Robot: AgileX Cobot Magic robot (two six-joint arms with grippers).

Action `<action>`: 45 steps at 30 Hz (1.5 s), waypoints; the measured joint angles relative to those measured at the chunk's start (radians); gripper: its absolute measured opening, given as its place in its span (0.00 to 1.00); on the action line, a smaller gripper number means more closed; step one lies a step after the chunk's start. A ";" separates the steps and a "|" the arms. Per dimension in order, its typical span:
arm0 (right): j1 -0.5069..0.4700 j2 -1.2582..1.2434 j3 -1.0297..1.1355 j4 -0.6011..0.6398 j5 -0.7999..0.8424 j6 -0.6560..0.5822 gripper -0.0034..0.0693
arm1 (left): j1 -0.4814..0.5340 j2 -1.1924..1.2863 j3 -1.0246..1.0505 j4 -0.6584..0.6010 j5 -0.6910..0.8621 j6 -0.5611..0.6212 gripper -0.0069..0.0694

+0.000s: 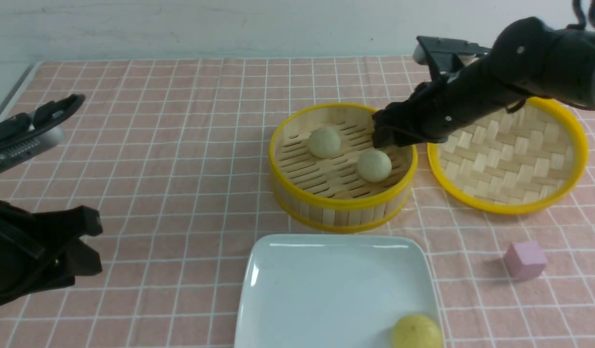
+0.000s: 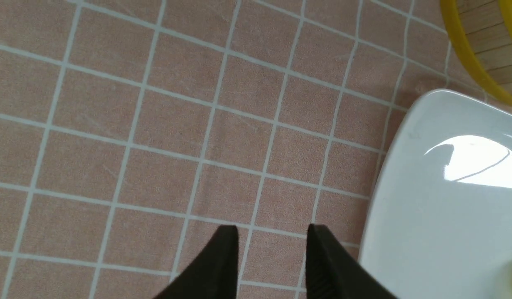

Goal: Put the steamed buns into the plate on the pink tablecloth.
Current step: 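Reach toward a bun in the bamboo steamer with the right gripper, then move the steamed bun from the bamboo steamer onto the white plate with the right gripper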

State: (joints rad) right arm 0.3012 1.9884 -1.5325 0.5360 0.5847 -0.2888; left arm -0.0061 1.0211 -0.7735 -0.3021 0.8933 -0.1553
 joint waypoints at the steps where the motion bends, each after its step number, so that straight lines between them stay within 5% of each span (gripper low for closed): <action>1: 0.001 0.037 -0.012 -0.001 -0.007 -0.017 0.53 | 0.000 0.000 0.000 -0.001 -0.002 0.000 0.44; 5: 0.001 0.094 -0.019 0.004 -0.022 -0.057 0.48 | 0.000 0.000 0.000 -0.006 0.008 -0.001 0.44; 12: 0.002 0.066 -0.034 -0.004 0.036 -0.111 0.08 | 0.000 0.000 0.000 -0.013 0.019 -0.004 0.44; 24: 0.055 -0.374 0.093 0.028 0.413 -0.104 0.08 | 0.000 0.000 0.000 -0.012 0.018 -0.019 0.44; 28: 0.145 -0.411 0.289 0.035 0.389 -0.107 0.08 | 0.000 0.000 0.000 -0.006 0.006 -0.019 0.44; 31: 0.219 -0.392 0.469 0.027 0.216 -0.131 0.08 | 0.000 0.000 0.000 -0.002 -0.002 -0.019 0.44; 37: 0.238 -0.321 0.604 0.026 -0.080 -0.137 0.13 | 0.000 0.000 0.000 -0.002 -0.014 -0.019 0.43; 45: 0.234 -0.319 0.603 -0.020 -0.114 -0.138 0.59 | 0.000 0.000 0.000 -0.002 -0.032 -0.004 0.43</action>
State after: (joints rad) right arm 0.5352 1.6699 -0.9299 0.5162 0.4708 -0.4265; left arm -0.0061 1.0211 -0.7735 -0.3041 0.8609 -0.1588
